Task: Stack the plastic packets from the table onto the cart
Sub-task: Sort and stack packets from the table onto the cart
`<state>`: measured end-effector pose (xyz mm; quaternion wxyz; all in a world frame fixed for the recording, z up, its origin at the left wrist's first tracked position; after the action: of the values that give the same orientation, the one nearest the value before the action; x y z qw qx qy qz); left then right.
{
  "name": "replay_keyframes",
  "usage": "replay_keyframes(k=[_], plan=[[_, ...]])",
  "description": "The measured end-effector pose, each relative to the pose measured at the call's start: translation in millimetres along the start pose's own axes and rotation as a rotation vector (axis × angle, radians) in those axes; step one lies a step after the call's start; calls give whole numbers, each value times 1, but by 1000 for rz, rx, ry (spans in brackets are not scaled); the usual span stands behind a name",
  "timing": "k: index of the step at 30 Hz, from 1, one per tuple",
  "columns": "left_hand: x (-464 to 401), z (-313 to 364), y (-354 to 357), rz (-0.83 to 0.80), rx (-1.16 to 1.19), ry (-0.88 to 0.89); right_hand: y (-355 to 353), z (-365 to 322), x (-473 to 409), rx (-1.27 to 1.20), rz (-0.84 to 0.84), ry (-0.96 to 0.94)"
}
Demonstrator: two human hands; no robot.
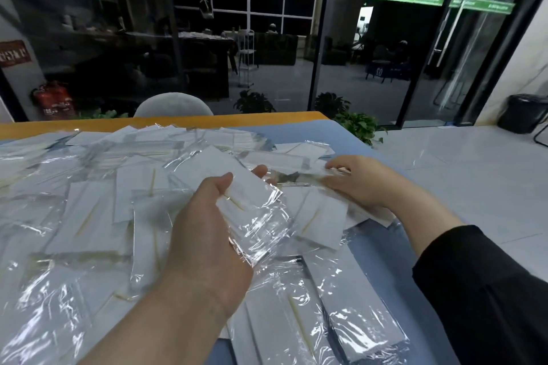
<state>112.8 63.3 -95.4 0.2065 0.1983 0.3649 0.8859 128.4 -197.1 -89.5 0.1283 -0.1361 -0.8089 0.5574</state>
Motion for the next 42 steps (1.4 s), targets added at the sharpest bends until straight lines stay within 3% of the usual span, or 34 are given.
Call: replay_keyframes(k=[11,15,17,20,23,25,29,31,34,37,42], plan=[[-13,6,-21,119,-182,117,-41,-11,25,2,131,-49],[-11,10,-18,139,-222,173,-71,-22,49,-99,175,-74],[-8,11,-13,134,-225,189,-78,-32,62,-316,204,-133],[-5,10,-11,152,-270,185,-70,-57,79,-845,173,-232],[-1,13,-10,224,-329,219,-43,-89,89,-1044,119,-272],[3,13,-5,218,-330,218,-22,-106,90,-1019,128,-250],[8,15,-2,206,-352,255,3,-134,94,-602,198,-308],[7,18,-5,216,-327,288,4,-140,98,-543,198,-356],[10,26,-8,233,-239,326,9,-137,101,-569,37,-367],[11,30,-4,211,-294,353,15,-140,105,-718,-114,-461],[17,35,6,175,-402,470,-3,-134,109,-981,-28,-489]])
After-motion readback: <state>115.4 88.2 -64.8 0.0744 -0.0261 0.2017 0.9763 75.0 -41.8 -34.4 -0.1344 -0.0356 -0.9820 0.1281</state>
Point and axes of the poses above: each hand's wrist, its own x-axis away from the middle knuckle, its own y-axis out of the palm, z = x × y, the point moved 7 cm from there along -x, towards the middle knuckle, and after that the axes turned 5 degrees about -z, right-handed, at the moved point
